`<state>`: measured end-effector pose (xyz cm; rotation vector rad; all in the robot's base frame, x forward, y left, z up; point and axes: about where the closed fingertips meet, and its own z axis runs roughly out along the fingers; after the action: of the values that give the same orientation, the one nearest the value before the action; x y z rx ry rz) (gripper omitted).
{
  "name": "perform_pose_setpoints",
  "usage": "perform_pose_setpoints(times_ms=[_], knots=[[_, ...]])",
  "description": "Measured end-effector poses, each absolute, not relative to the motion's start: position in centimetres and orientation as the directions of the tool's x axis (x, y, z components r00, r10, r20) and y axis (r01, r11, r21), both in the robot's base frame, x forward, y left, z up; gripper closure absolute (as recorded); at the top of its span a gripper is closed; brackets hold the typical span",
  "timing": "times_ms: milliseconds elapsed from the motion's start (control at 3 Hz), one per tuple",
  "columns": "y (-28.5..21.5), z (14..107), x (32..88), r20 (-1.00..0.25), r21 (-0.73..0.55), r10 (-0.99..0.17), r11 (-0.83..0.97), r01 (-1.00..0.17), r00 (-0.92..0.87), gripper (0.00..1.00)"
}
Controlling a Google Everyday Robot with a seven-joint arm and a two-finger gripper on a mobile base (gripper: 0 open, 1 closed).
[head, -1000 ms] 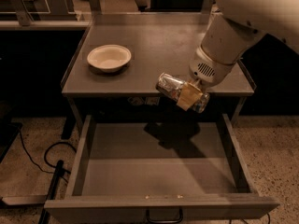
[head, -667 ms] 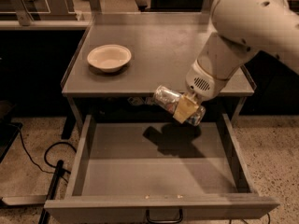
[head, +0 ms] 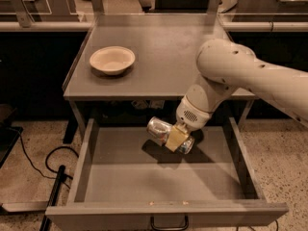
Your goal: Place redbull can into top drawer
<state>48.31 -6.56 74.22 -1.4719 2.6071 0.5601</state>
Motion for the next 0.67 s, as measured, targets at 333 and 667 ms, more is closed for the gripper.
perform_pose_setpoints(times_ms=[333,667], knots=[[-5.3,70.5,48.0,-0.261,0.326,-0.812,0.436,-0.839,-0.522,1.0],[-4.1,67.7,47.4,-0.263,0.362,-0.812,0.418,-0.833,-0.522,1.0]])
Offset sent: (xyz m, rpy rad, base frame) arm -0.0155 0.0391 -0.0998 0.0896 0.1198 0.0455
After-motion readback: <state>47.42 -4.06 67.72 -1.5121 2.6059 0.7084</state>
